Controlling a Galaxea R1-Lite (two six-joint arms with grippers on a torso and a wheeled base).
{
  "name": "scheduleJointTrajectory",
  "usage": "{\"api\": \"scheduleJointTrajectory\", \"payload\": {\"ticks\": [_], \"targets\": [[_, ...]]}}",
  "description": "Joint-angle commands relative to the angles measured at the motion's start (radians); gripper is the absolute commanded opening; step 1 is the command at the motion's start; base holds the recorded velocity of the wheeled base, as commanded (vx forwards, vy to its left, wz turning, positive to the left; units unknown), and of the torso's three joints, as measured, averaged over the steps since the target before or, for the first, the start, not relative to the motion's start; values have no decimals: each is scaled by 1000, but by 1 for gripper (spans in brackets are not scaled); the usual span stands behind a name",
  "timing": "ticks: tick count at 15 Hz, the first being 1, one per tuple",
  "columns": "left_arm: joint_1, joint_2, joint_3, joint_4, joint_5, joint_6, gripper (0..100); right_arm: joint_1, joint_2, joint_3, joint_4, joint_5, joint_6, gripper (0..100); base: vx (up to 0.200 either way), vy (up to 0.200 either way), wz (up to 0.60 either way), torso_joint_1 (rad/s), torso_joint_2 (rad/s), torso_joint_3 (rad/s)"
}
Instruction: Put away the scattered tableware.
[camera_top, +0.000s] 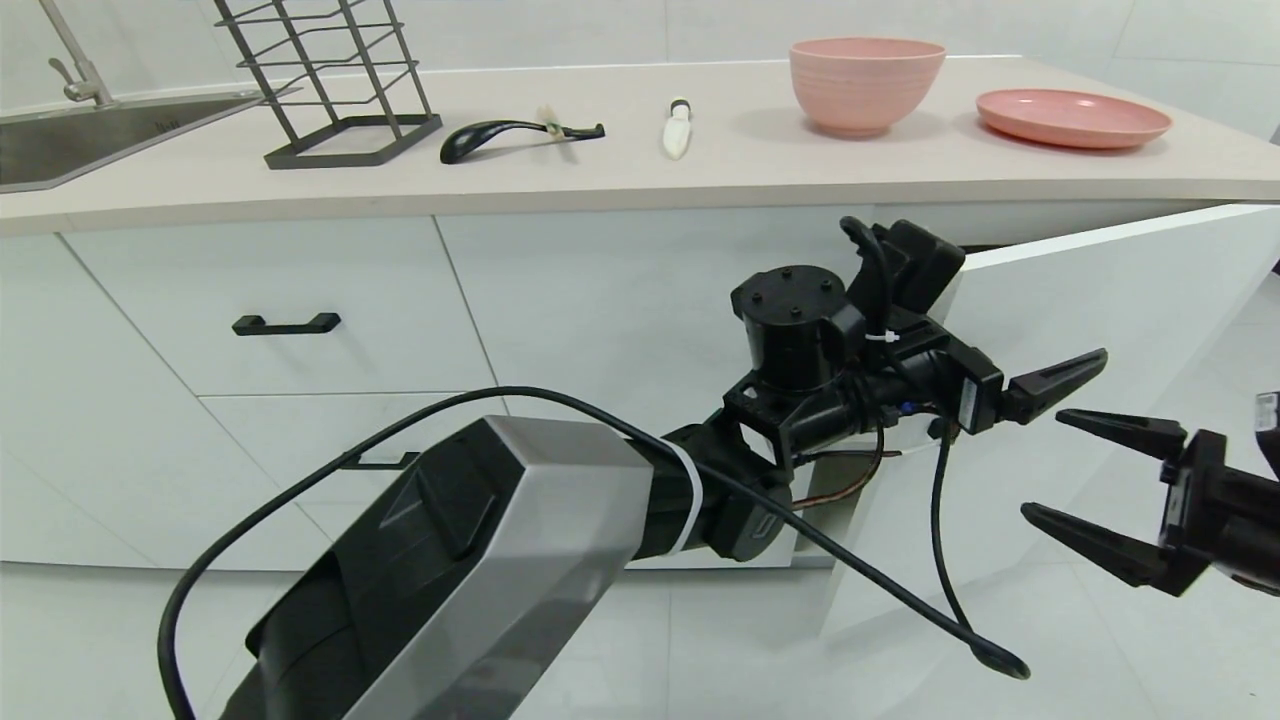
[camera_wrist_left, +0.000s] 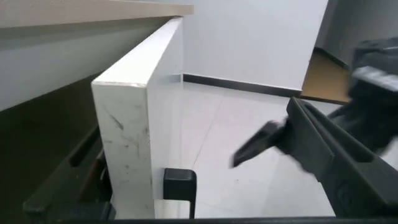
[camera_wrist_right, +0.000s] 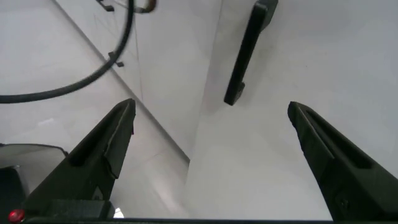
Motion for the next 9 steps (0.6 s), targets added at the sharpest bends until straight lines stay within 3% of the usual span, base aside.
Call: {"api": "scheduleJointTrajectory", "payload": {"ticks": [1, 3, 6, 9], "targets": [[-13, -3, 2, 2, 7, 0, 100, -29, -229, 136, 4, -16, 0, 100, 0, 0, 0, 0, 0, 0], [-27, -2, 3, 4, 21, 0, 100, -31, -382, 219, 7, -32, 0, 100, 0, 0, 0, 0, 0, 0], [-47, -7, 23, 5, 61, 3, 100, -31, -597, 217, 27, -104, 6, 100, 0, 0, 0, 0, 0, 0], [-90, -59, 131, 18, 67, 3, 100, -29, -710, 217, 24, -110, 15, 100, 0, 0, 0, 0, 0, 0]]}}
